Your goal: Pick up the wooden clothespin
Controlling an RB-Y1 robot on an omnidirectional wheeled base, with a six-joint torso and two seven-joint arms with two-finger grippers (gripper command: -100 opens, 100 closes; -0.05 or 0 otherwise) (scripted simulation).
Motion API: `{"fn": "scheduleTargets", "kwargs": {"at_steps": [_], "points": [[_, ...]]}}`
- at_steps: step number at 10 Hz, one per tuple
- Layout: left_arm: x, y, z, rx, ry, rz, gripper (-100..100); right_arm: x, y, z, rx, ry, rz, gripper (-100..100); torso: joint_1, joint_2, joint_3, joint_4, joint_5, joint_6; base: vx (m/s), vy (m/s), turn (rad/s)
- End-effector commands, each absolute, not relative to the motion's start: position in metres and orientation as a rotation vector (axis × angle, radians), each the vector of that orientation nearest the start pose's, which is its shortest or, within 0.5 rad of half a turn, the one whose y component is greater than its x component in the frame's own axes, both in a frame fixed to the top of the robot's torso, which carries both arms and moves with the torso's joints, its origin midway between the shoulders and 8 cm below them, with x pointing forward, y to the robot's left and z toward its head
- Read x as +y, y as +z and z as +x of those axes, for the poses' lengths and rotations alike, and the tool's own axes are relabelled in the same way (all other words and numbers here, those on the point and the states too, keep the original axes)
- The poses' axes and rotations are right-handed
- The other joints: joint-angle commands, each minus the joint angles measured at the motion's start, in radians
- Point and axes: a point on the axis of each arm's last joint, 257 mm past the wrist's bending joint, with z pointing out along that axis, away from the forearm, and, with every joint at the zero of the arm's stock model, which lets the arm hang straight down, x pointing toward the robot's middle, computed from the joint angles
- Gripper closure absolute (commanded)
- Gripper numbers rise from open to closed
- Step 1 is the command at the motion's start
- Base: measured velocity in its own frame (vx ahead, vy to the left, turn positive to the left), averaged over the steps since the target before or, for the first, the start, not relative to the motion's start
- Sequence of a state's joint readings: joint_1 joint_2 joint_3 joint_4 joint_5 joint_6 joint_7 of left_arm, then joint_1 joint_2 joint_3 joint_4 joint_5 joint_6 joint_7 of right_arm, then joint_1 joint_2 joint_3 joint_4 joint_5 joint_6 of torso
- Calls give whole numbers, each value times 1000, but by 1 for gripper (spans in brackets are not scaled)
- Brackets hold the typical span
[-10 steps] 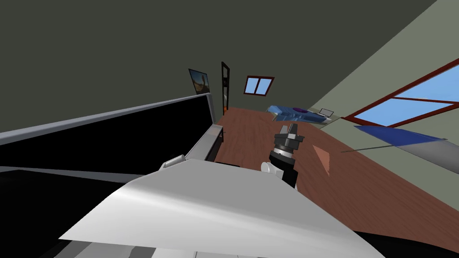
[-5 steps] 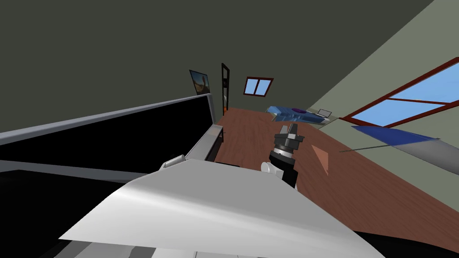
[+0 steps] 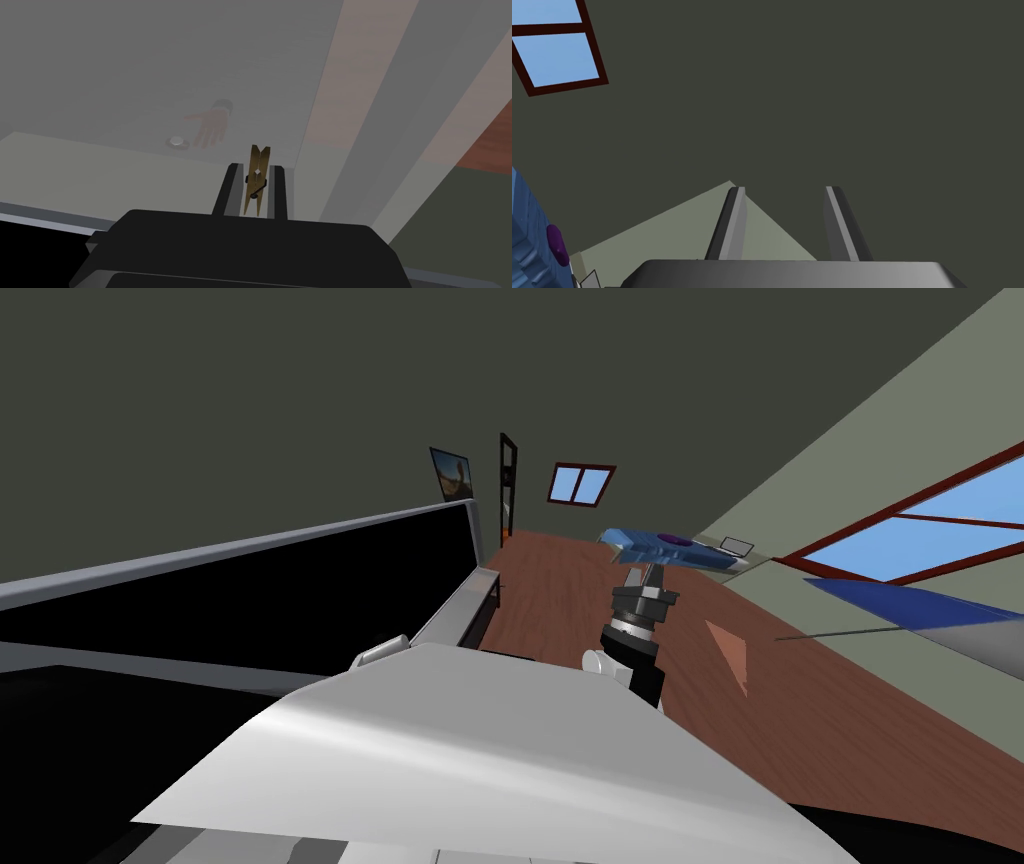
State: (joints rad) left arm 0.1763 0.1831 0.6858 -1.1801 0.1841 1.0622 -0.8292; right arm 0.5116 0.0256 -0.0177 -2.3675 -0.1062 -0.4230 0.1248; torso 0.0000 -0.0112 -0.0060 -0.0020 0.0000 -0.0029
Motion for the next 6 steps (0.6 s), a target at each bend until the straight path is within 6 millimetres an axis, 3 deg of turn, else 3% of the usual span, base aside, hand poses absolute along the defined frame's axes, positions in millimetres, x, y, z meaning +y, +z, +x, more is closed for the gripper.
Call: {"fn": "scheduleTargets", "kwargs": {"at_steps": [1,5,6], "points": [[500,-562,122,2190,125,-2086,100,-299,45,334,561,1235,691,0,0,0,0,0,0,0,94,-33,97],[502,-557,115,2204,125,-2072,100,-299,45,334,561,1235,691,0,1,3,2,1,0,0,50,-17,45],[502,-557,114,2207,126,-2070,0,-299,45,334,561,1235,691,0,2,5,3,1,1,1,0,0,0]]}}
